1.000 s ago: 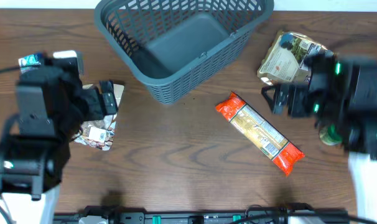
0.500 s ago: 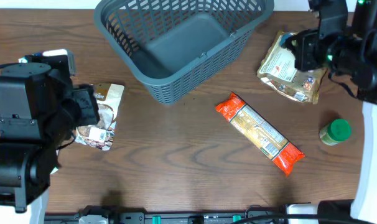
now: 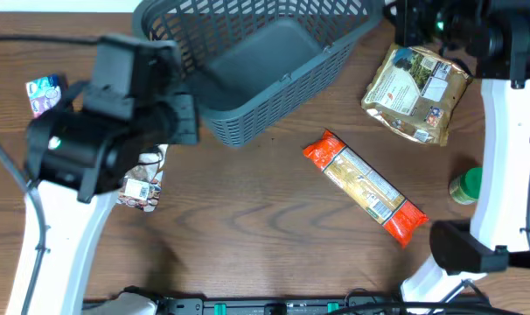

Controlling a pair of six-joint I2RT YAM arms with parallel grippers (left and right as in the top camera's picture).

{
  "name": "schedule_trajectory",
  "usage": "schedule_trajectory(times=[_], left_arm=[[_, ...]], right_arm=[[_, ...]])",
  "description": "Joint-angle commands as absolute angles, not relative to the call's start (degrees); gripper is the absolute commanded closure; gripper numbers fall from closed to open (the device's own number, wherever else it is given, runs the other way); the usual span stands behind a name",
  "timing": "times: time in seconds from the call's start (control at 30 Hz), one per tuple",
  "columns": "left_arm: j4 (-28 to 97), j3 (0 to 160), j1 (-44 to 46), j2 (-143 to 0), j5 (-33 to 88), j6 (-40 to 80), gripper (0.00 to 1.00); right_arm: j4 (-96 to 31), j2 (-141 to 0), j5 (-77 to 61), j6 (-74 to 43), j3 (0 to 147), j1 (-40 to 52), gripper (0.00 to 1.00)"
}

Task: Pack container
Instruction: 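Raise both arms and reach grippers toward the grey basket rim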

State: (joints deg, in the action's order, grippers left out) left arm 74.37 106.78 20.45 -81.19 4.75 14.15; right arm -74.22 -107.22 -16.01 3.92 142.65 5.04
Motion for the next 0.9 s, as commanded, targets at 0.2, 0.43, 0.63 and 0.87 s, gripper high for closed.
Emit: schedule_trajectory(times=[0.2,0.43,0.63,0.87], left_arm=[[81.4,116.2,28.4,-88.0,5.2,12.1,0.95],[83.9,116.1,34.3,-89.6,6.0,12.1,0.95],[83.8,116.1,35.4,-91.0,6.0,12.1,0.94],[83.8,115.3,35.4,-94.5,6.0,11.6,0.94]], right_arm=[[-74.3,-115.5,-19.8,4.6,148.5,8.2,0.99],[-72.8,-120.1,-19.3,5.4,148.5,9.0,0.99],[-71.6,-122.2,-18.9,6.5,148.5,9.1,0.99],[-71.2,-124.5,-18.1,7.0,148.4,9.1,0.99]])
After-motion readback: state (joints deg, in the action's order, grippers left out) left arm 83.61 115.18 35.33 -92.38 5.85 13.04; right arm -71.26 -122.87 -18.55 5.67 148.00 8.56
